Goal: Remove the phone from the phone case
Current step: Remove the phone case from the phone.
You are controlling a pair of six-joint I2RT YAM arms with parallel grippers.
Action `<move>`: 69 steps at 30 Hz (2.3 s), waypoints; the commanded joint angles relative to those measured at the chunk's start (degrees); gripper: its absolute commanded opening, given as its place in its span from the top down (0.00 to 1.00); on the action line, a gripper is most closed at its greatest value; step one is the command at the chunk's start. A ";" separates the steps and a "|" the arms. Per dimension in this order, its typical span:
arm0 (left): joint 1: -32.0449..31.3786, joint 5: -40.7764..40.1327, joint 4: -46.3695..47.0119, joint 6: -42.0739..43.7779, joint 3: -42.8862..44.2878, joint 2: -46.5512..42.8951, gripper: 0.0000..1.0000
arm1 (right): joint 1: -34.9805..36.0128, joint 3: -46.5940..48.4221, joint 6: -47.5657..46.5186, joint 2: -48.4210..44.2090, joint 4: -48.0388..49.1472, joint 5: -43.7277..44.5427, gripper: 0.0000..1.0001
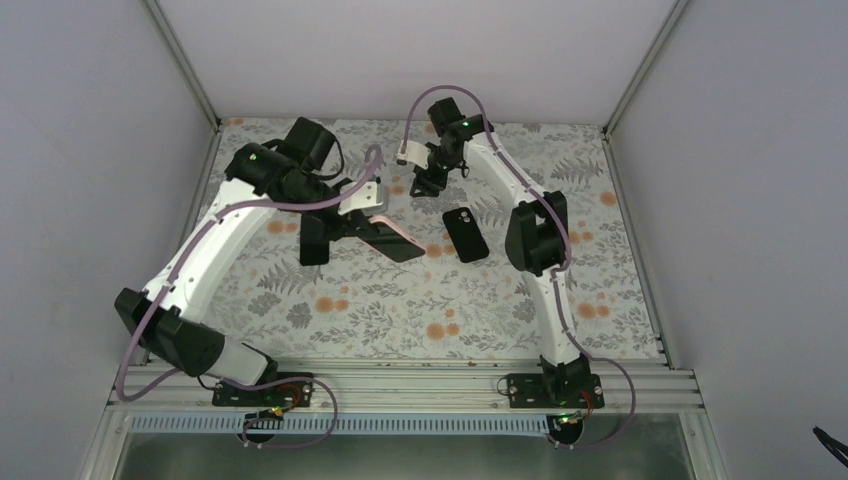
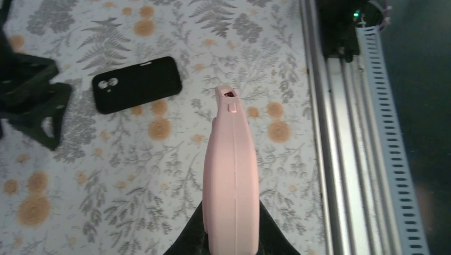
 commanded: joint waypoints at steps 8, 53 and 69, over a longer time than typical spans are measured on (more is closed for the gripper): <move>-1.00 2.25 -1.52 -0.46 -0.38 -4.57 0.98 | -3.40 -0.53 -1.42 -0.90 0.41 1.01 0.28; -0.30 -0.88 10.10 -4.63 -3.79 0.29 0.98 | 1.88 -50.15 6.57 -42.23 18.81 -11.71 0.37; -0.30 -1.56 10.33 -4.69 -3.27 0.75 0.98 | 2.21 -49.19 5.32 -40.93 17.08 -13.18 0.38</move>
